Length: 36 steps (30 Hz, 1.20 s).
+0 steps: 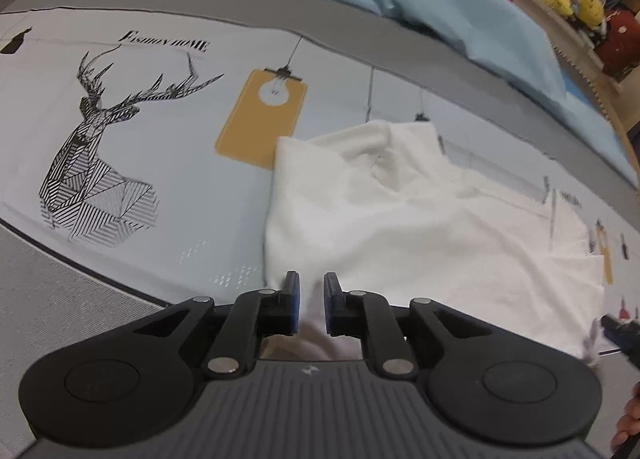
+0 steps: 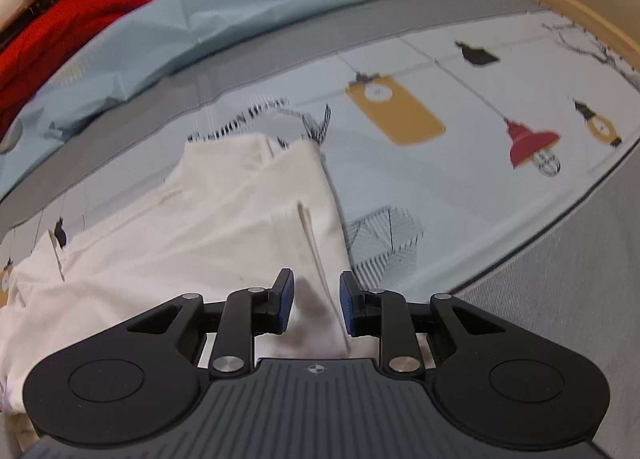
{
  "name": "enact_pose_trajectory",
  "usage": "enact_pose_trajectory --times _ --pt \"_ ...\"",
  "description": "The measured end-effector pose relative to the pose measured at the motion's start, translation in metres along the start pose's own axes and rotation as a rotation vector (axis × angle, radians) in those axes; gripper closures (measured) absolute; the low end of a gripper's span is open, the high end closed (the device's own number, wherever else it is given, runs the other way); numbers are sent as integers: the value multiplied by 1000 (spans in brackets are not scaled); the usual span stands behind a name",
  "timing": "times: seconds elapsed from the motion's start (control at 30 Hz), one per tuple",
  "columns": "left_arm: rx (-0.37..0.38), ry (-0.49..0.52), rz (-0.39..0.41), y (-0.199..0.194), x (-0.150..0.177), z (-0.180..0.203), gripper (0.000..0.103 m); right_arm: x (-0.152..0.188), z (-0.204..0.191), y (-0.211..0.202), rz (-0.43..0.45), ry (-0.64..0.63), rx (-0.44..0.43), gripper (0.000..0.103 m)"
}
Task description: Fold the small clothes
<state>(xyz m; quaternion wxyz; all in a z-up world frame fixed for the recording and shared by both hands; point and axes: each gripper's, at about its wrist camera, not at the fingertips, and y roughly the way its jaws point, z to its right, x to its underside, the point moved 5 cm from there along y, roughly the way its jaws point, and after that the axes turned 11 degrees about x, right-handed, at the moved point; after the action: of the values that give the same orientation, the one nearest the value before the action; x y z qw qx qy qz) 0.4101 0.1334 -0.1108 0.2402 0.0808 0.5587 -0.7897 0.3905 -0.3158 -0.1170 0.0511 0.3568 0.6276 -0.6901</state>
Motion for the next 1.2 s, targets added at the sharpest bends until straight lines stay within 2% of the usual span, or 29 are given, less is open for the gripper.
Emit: enact_pose_trajectory --times 0.07,0.23,0.3,0.37,0.43,0.47,0.57,0.67,0.73,0.83,0.87,0.9,0.93,0.97,1.0,1.13,1.17,1.2 --pt "4 -7 2 0 -2 -1 90 -3 -1 3 22 -16 -17 70" --pt "19 -14 14 -2 -5 -2 90 -1 -9 21 47 -132 -14 70" --pt "17 -18 16 -2 -6 -3 90 0 -13 20 64 -156 -33 95" --pt "11 -29 24 -4 -8 -7 90 -4 -18 8 124 -182 -48 96" --pt "4 -45 39 -7 -11 -11 90 -15 -21 -11 227 -182 -68 97" --pt "3 -50 46 -8 -12 -12 90 -21 -20 -19 268 -158 -75 103" --pt "18 -38 48 -10 -13 -8 90 -37 -7 -26 331 -91 -25 103" --pt "26 -17 38 -8 -11 -4 90 -34 3 -8 241 -78 35 101" --pt "27 -17 35 -8 -11 -3 90 -33 6 -8 214 -49 8 100" --pt "28 -22 35 -9 -11 -5 90 -32 0 -13 197 -87 -68 99" --pt "26 -22 33 -9 -11 -6 90 -28 -5 -12 173 -98 -92 94" --pt "23 -21 30 -8 -10 -6 89 -25 -8 -6 138 -107 -117 82" --pt "21 -21 28 -8 -10 -6 89 -22 -9 -1 114 -113 -127 75" --pt "21 -21 27 -7 -10 -6 88 -17 -11 5 100 -125 -120 70" --pt "21 -21 25 -7 -10 -6 88 -14 -13 9 95 -146 -108 70" --pt "26 -19 23 -6 -9 -5 88 -1 -25 15 118 -249 -75 71" --pt "28 -18 22 -6 -10 -5 88 2 -28 14 135 -274 -71 81" --pt "29 -17 22 -6 -10 -5 88 2 -30 13 151 -295 -63 101"
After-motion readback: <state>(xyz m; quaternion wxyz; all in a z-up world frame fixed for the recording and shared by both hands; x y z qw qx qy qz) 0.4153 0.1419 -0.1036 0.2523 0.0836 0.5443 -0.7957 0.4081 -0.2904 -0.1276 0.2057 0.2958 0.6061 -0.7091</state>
